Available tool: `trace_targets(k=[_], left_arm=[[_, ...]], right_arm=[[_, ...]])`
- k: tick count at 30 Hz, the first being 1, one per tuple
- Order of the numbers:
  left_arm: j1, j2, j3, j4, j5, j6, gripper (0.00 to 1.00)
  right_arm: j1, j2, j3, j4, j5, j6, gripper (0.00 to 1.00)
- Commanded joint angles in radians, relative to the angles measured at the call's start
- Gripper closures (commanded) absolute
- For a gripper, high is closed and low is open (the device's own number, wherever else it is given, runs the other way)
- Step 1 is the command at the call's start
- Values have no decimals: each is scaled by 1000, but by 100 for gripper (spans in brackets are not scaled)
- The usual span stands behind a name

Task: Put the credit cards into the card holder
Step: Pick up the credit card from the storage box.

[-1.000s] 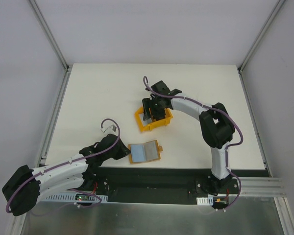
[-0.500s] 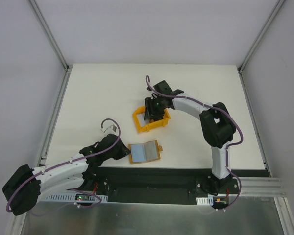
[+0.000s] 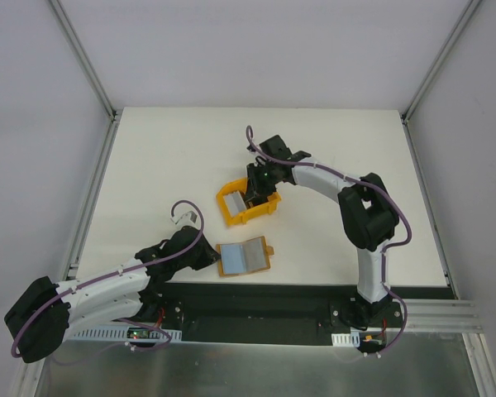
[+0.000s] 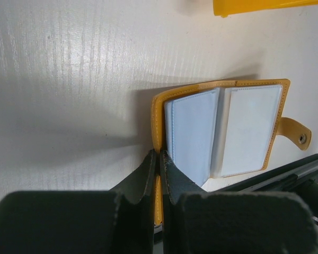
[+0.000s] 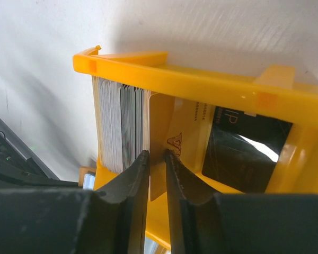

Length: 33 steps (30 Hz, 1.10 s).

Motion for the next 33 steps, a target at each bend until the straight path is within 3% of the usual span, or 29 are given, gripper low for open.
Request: trace_targets(k=[1,15,28,33], left_arm=[[-3,5,34,12,-18,27,100],[-5,12,33,12,-14,26,100],[-5,22,31,12,-8,29,100],[-3,22,31,12,-8,27,100]], right_arm=[[-4,-69,2,22,-38,7,81],[-7,-49,18,-35,89,-8,94],[19,11,71,-79,123,-34,87],[24,-11,84,-105,177,-57,100]])
